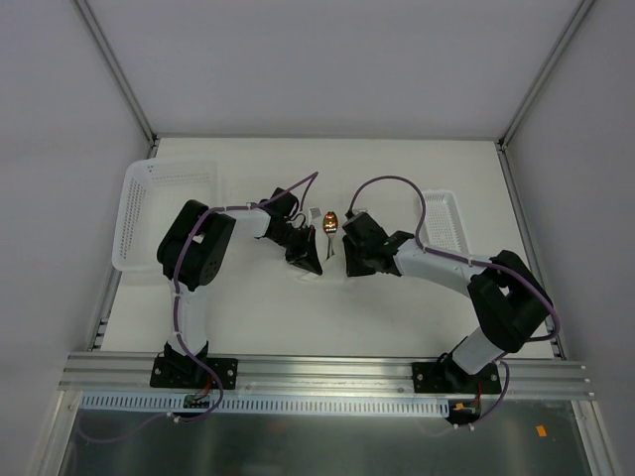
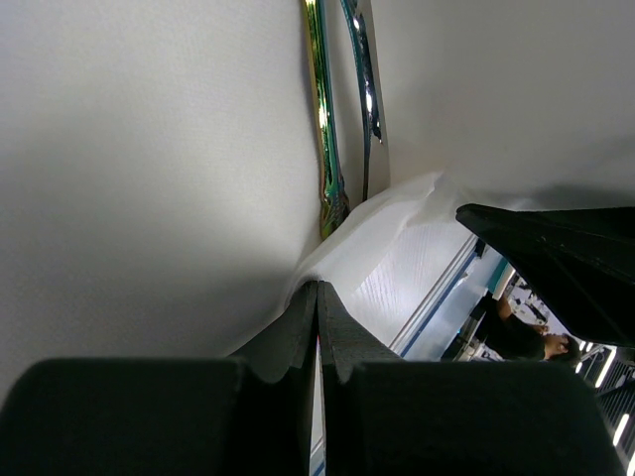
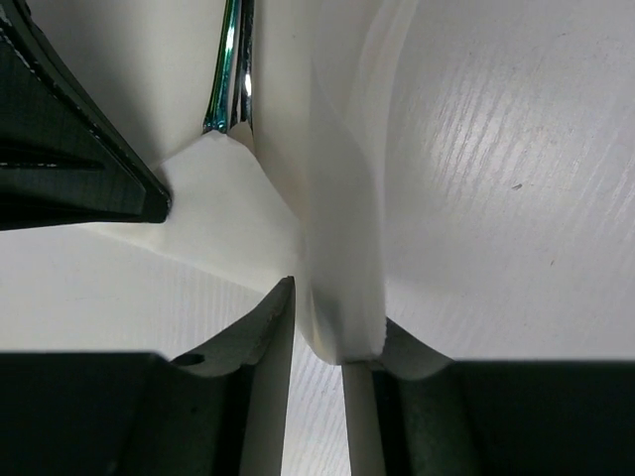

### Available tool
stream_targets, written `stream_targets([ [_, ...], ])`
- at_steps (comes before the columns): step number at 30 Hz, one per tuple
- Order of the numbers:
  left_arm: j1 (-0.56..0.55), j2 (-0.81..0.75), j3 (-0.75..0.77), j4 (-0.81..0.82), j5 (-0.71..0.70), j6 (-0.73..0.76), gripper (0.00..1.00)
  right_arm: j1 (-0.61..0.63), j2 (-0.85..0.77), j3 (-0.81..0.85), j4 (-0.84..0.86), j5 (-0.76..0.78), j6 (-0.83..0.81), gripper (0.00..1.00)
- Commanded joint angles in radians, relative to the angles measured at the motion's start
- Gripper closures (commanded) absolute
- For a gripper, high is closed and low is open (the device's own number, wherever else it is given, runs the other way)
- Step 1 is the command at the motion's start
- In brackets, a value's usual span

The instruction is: Place the utensils on the paper napkin and roll it up

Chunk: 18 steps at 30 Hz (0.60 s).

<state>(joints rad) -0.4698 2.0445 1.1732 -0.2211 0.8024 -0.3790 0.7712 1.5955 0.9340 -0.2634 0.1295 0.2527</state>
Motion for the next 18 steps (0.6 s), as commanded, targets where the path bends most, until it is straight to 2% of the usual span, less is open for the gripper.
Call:
stream_targets([
  [1, 0.011, 0.04, -0.026, -0.009, -0.112, 0.025, 1.0, 0.004, -0.002, 0.054, 0.019, -0.021, 0.013, 0.73],
  [6, 0.011, 0.042, -0.024, -0.007, -0.112, 0.023, 1.0, 0.005, 0.004, 0.069, 0.042, -0.034, 0.013, 0.77],
  [18, 0.011, 0.046, -0.026, -0.009, -0.112, 0.022, 1.0, 0.014, 0.061, 0.085, 0.139, -0.174, 0.014, 0.86],
])
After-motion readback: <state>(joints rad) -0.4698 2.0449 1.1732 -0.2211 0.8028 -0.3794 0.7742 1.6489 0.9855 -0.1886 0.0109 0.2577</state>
